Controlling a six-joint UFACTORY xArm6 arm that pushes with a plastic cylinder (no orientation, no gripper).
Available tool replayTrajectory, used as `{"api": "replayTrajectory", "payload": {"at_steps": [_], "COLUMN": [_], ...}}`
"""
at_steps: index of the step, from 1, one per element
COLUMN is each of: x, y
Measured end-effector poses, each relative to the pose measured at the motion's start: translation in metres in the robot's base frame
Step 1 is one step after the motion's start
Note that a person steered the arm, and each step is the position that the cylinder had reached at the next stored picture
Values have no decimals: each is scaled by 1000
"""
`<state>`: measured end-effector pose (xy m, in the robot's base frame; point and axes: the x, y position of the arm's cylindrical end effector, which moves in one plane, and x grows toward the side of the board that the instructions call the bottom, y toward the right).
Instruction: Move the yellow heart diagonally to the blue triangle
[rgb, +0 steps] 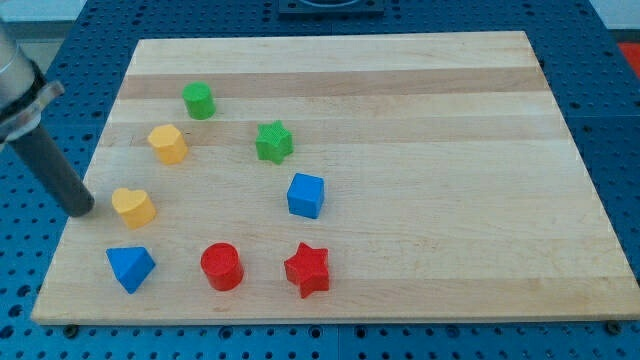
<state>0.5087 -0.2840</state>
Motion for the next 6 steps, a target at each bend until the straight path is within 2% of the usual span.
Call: {"api": "replayTrajectory", "payload": {"at_steps": [2, 3, 4, 6], "x": [1, 0, -15, -44], "y": [62, 52, 5, -21]}}
